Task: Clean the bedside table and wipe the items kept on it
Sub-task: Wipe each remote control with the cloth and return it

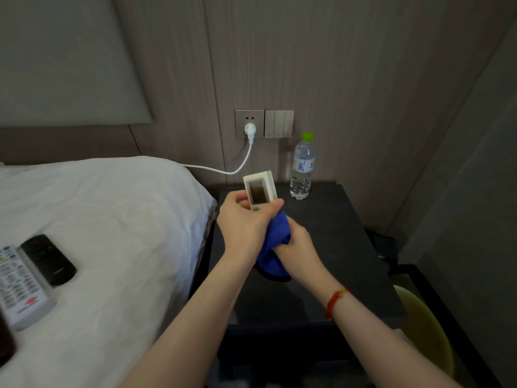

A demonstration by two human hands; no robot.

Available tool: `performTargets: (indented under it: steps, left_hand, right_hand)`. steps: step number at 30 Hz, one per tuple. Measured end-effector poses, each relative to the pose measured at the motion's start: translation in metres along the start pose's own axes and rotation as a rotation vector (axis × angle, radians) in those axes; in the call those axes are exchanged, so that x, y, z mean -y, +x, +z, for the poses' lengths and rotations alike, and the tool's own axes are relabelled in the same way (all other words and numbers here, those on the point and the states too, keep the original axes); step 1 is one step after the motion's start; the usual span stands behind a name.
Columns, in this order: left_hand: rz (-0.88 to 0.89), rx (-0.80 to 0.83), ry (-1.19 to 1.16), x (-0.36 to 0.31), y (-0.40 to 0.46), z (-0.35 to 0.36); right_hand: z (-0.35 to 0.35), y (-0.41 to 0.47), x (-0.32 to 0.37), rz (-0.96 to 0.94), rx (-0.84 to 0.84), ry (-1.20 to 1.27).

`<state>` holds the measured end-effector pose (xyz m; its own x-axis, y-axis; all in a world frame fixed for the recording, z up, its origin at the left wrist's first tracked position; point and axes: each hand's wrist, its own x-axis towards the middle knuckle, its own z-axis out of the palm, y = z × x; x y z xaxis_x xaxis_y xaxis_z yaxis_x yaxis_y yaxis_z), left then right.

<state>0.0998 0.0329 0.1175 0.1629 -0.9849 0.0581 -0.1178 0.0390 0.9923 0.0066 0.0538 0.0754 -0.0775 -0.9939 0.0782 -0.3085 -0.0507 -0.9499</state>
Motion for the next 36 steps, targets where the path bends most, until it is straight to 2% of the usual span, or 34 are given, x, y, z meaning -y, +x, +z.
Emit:
performTargets:
  steps: [3,8,14,19,23,28,31,36]
  left_hand:
    - [0.082,0.002,0.106,0.002,0.004,0.007]
    - [0.063,-0.058,0.225,0.01,0.02,0.022]
    - [-0.01,-0.101,0.283,0.031,0.053,0.046]
    - [-0.084,-0.128,0.328,0.054,0.103,0.075]
    - [-0.177,-0.109,0.335,0.075,0.148,0.099]
    - [-0.323,-0.023,0.321,0.109,0.189,0.137]
    - [-0.413,-0.006,0.298,0.128,0.207,0.158]
    - [-0.41,-0.041,0.352,0.154,0.224,0.188]
  right_hand:
    - [-0.003,0.009,-0.002,-0.02,0.036,0.148]
    - [0.001,0.024,-0.02,0.132,0.139,0.335]
    - [-0.003,0.051,-0.037,0.181,0.08,0.111]
    - [-0.02,0.089,-0.058,0.275,-0.075,-0.064]
    - [-0.044,0.127,-0.075,0.427,-0.301,0.15]
    - [-0.079,0.157,-0.088,0.408,-0.468,0.29]
    - [-0.095,0.163,-0.094,0.405,-0.501,0.344]
    - [-0.114,0.165,-0.103,0.386,-0.497,0.381]
